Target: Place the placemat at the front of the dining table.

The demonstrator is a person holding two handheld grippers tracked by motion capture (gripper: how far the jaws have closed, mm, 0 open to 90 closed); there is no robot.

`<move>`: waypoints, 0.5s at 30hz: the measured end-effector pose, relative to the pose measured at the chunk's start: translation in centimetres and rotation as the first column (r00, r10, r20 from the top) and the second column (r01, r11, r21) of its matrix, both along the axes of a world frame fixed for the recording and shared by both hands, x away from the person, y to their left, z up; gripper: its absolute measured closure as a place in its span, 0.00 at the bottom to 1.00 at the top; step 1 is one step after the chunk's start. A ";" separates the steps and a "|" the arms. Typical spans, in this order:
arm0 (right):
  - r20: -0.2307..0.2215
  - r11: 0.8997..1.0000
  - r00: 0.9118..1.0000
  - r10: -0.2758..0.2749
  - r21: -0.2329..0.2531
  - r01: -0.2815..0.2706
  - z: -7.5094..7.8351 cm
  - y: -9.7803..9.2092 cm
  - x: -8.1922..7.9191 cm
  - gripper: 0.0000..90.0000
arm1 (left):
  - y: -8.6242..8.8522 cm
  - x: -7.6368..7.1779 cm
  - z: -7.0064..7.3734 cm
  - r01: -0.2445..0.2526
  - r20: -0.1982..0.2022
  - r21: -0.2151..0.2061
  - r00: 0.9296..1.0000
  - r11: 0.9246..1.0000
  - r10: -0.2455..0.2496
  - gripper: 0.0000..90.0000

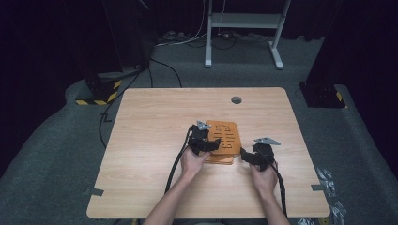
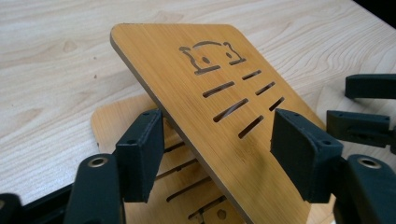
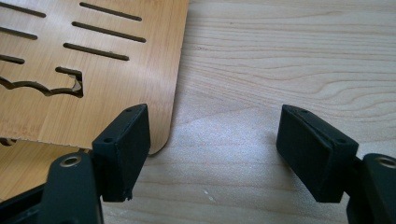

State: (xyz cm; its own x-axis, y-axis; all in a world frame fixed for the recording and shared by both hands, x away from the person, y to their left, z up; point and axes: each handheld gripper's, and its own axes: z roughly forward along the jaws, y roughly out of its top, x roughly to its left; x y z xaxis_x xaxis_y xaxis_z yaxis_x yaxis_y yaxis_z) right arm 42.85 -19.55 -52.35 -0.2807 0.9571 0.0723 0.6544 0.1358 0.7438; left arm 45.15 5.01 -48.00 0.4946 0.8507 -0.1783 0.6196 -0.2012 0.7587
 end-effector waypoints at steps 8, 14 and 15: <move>-0.001 1.000 1.000 0.002 0.003 -0.002 0.0 0.0 0.0 0.29 | 0.0 -0.3 0.5 0.009 0.011 -0.031 1.000 0.999 -0.009 0.42; -0.003 1.000 1.000 0.001 0.011 -0.001 0.0 0.0 0.0 0.29 | -0.4 -0.5 1.1 0.027 0.022 -0.036 0.999 0.999 -0.027 0.46; -0.003 1.000 1.000 0.001 0.012 -0.001 0.0 0.0 0.0 0.29 | -0.4 -0.5 1.2 0.025 0.023 -0.041 0.999 0.999 -0.024 0.47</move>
